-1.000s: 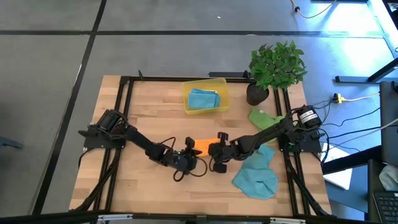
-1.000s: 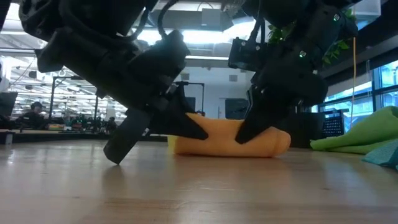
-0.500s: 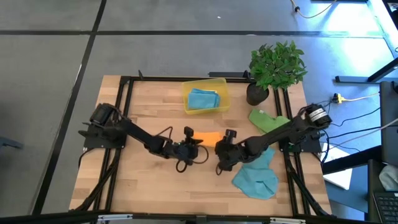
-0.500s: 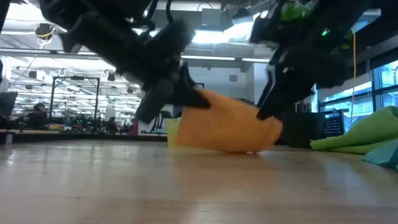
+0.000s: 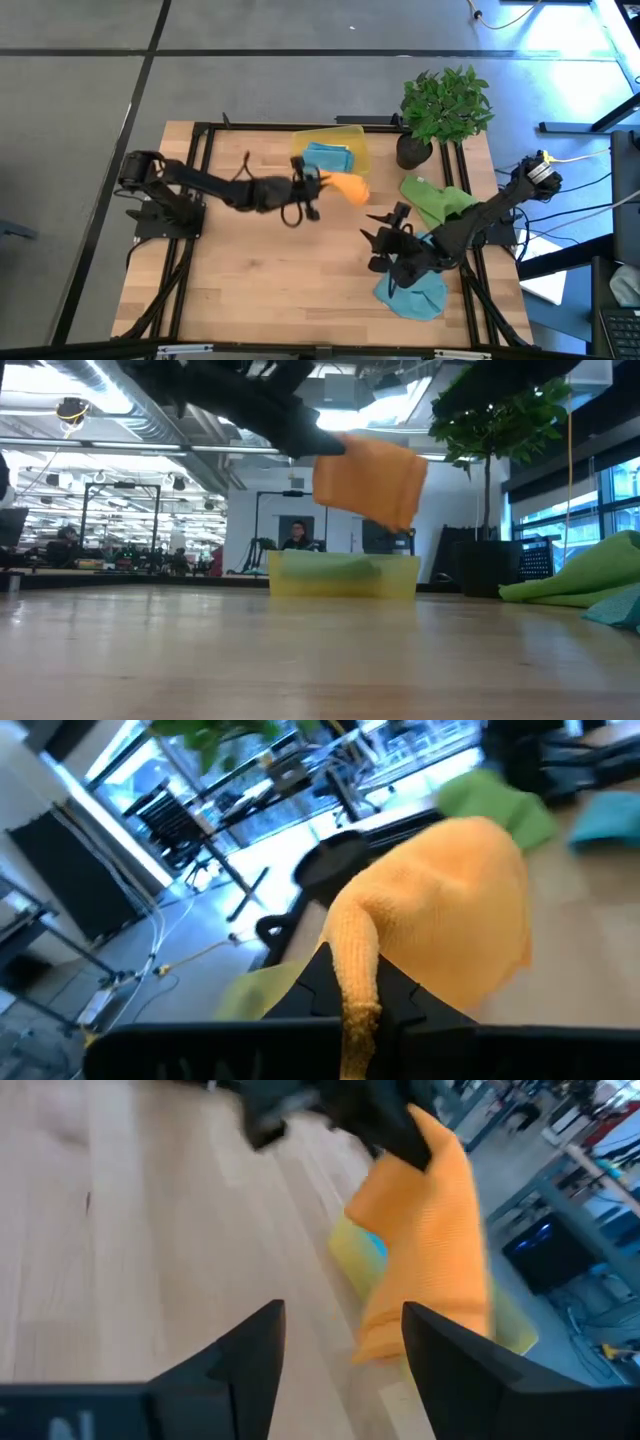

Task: Fold microfiber towels
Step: Stack the folded orange microfiber towel on top of the orange microfiber towel in the bin

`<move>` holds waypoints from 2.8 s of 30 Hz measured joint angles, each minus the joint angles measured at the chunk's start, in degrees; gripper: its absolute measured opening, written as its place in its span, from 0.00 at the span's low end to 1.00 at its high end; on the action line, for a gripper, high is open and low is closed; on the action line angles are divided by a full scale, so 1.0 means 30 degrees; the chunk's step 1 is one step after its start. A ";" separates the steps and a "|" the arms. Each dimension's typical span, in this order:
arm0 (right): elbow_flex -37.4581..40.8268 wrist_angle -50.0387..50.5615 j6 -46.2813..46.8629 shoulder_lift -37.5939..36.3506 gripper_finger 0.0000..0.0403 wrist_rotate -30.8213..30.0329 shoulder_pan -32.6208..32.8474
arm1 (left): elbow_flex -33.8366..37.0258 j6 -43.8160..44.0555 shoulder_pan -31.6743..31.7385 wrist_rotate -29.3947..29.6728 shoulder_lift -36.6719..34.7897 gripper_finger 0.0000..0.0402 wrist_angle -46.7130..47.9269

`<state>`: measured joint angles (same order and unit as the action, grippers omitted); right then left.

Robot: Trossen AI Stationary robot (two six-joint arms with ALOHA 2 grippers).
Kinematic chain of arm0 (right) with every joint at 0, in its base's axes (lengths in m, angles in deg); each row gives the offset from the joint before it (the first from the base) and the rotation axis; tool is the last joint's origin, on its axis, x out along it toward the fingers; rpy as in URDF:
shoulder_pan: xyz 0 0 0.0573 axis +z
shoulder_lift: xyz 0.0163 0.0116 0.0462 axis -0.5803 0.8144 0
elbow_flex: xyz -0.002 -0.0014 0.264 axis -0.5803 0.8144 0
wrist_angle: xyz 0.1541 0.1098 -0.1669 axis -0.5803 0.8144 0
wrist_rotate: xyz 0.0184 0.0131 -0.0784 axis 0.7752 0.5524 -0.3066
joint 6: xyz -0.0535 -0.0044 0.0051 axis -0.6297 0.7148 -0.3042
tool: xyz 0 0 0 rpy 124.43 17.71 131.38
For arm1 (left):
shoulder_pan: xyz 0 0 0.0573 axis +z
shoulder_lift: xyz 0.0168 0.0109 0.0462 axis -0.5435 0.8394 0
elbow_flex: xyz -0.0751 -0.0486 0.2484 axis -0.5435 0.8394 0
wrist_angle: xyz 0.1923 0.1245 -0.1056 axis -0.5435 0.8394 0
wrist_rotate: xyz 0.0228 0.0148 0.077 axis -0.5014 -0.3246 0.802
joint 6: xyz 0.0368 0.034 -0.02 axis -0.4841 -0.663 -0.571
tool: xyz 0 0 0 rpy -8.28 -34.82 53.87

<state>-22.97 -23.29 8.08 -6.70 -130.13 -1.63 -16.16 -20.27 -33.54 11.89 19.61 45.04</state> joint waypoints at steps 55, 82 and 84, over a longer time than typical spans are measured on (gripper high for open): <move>0.1756 -0.1310 0.0415 0.0145 0.51 -0.1550 -0.0919 | -0.5099 -0.8045 0.9368 -0.6969 0.4986 0.00 0.0238; 0.1756 -0.1465 0.0372 0.0145 0.51 -0.1556 -0.0975 | -0.7555 -1.2577 0.8346 -0.5541 0.7929 0.00 -0.2814; 0.1756 -0.1451 0.0238 0.0145 0.51 -0.1557 -0.0975 | -0.8445 -1.2946 0.8201 -0.5543 0.8621 0.00 -0.2098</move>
<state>-17.70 -27.64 8.79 -6.26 -134.80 -4.56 -41.50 -59.11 -8.94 -4.74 45.48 38.74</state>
